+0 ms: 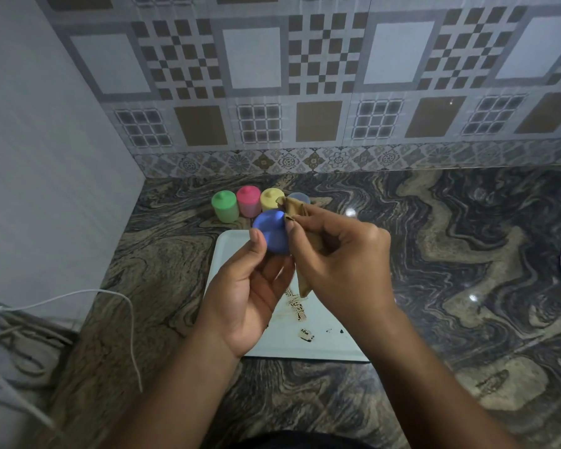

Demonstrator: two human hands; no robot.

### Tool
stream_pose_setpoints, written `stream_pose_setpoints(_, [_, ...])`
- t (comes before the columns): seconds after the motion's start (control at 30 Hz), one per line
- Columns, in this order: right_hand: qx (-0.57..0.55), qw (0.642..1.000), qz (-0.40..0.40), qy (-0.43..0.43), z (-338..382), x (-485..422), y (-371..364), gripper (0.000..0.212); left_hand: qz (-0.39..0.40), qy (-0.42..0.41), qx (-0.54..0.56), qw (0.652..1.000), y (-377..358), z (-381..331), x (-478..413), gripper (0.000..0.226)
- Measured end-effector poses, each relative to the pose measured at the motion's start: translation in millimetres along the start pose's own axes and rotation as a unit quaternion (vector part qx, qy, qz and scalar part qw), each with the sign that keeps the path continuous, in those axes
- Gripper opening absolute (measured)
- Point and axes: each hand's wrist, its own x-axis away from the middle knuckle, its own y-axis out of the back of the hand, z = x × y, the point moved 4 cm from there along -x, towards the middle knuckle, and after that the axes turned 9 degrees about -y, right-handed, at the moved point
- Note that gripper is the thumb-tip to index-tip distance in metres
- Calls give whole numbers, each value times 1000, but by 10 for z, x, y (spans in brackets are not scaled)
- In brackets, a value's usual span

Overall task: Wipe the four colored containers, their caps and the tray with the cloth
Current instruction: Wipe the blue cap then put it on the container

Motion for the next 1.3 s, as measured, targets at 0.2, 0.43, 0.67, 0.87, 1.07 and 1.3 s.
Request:
stream_pose_setpoints(0.2, [4, 1000, 12, -4, -36, -5, 23, 10, 42, 1, -63, 997, 54, -31, -5, 29])
stream_pose_setpoints(0.43, [7, 1000, 24, 2, 14, 25, 34, 10, -7, 2, -35, 999, 63, -61, -14, 36])
stream_pose_setpoints(0.67, [29, 999, 22, 10, -3, 54, 27, 16, -2, -34, -62, 998, 10, 1, 45, 20])
stream_pose_setpoints(0.87, [33, 998, 15, -41, -108, -106, 36, 20, -3, -61, -56, 997, -70, 6, 100, 24])
stream_pose_setpoints(1.07, [-15, 999, 20, -34, -53, 38, 12, 23, -17, -67, -42, 997, -48, 0, 93, 26])
stream_pose_setpoints(1.3, [-16, 996, 46, -74, -81, -106, 55, 14, -18, -39, -23, 999, -11, -47, 89, 22])
